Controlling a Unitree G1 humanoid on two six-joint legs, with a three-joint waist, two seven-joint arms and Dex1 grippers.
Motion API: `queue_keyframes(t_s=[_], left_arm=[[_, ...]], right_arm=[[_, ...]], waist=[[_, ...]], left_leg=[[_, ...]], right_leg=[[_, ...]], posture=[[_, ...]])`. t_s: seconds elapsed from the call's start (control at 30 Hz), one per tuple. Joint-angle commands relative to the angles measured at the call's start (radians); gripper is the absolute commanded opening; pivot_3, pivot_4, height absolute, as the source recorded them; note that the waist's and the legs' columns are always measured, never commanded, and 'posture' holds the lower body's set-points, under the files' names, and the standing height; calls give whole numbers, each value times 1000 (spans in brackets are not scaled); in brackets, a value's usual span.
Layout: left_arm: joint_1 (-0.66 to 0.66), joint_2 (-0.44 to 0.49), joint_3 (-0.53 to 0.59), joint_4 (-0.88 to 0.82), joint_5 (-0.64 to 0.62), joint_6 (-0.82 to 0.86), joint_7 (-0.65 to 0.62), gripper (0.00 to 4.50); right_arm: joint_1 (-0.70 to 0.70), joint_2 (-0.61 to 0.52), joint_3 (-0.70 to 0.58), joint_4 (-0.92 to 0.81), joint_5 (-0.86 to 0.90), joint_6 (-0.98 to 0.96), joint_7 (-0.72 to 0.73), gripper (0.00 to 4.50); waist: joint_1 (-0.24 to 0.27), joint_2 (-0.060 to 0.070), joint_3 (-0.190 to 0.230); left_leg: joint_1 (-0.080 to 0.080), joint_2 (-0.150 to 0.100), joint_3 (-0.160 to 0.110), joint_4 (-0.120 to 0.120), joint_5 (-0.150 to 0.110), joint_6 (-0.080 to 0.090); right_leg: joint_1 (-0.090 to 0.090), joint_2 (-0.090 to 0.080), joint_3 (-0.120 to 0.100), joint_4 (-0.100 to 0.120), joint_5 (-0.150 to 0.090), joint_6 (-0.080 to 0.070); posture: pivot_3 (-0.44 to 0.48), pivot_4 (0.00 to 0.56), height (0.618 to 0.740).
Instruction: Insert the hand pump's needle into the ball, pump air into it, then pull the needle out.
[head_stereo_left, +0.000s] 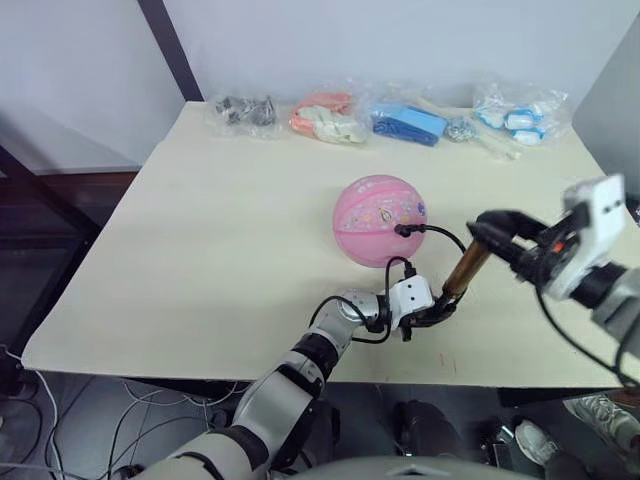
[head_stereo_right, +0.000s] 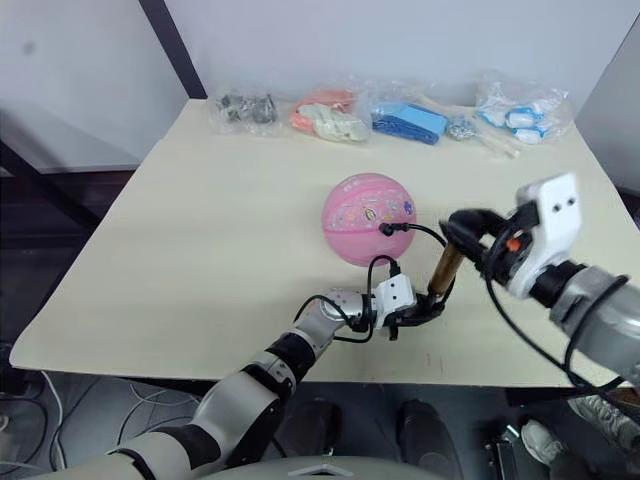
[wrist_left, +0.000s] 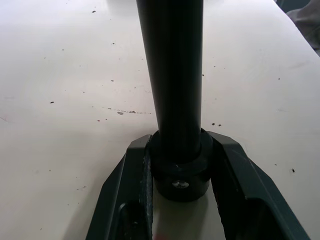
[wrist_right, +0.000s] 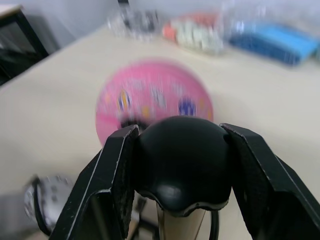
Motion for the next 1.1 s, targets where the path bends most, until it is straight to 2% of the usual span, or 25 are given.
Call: queue_keyframes(t_s=[0.03, 0.23, 0.33, 0.43, 0.53, 0.6, 0.73, 0.8, 0.93, 1.1], left_arm=[[36, 29, -22, 49, 31, 33, -9, 1095], [38, 26, -22, 48, 31, 33, -12, 1095], [40, 25, -24, 45, 32, 34, -12, 1095], [40, 24, -25, 45, 32, 34, -12, 1095], [40, 22, -27, 43, 33, 35, -11, 1095], [40, 22, -26, 40, 32, 38, -8, 1095], [42, 27, -24, 36, 30, 42, -5, 1095], [42, 27, -23, 35, 29, 44, -2, 1095], [44, 30, -22, 33, 27, 46, -1, 1095], [44, 29, -20, 31, 26, 49, 5, 1095]], right_arm=[[-84, -141, -189, 6, 152, -34, -100, 2079], [-121, -303, -280, 53, 330, -31, -165, 2079], [-103, -313, -290, 56, 348, -27, -173, 2079], [-16, -287, -229, 20, 247, 15, -148, 2079], [63, -206, -106, 14, 101, -2, -124, 2079], [109, -145, -12, 27, -4, -12, -107, 2079], [147, -17, 164, 43, -142, -38, -84, 2079], [167, 35, 237, 57, -215, -41, -69, 2079], [197, 131, 340, 94, -341, -45, -40, 2079], [248, 282, 535, 233, -547, -39, 22, 2079]], waist=[[0, 2, 4], [0, 0, 10], [0, 0, 11], [0, -1, 11], [0, -5, 8], [0, -12, 3], [-1, -22, -9], [-3, -22, -10], [-3, -20, -14], [-4, -24, -23]], left_leg=[[-1, 0, 0, 1, 0, 0], [-2, 1, 1, 4, 0, 0], [-3, 1, 2, 5, 0, 0], [-3, 1, 2, 5, 0, 0], [-2, 1, 1, 5, 0, 0], [0, 1, 1, 5, 0, 0], [8, 4, -2, 5, 0, 0], [14, 5, -3, 4, 0, 0], [15, 6, -3, 2, 0, 0], [17, 6, -4, -1, 0, 0]], right_leg=[[0, -1, 0, 0, 0, 0], [0, -2, 0, 0, 0, 1], [0, -2, 1, 0, 0, 1], [0, -2, 2, 0, 1, 2], [0, -2, 1, 0, 1, 2], [1, -2, 1, 1, 1, 2], [8, -1, 0, 0, -2, -3], [13, -1, 0, 0, -3, -1], [14, -2, 1, 0, -4, 0], [14, -1, -1, 0, -3, -6]], posture=[[0, 150, 740], [0, 150, 740], [0, 150, 740], [0, 150, 740], [0, 150, 740], [0, 150, 740], [0, 150, 740], [0, 150, 740], [0, 150, 740], [0, 150, 740]])
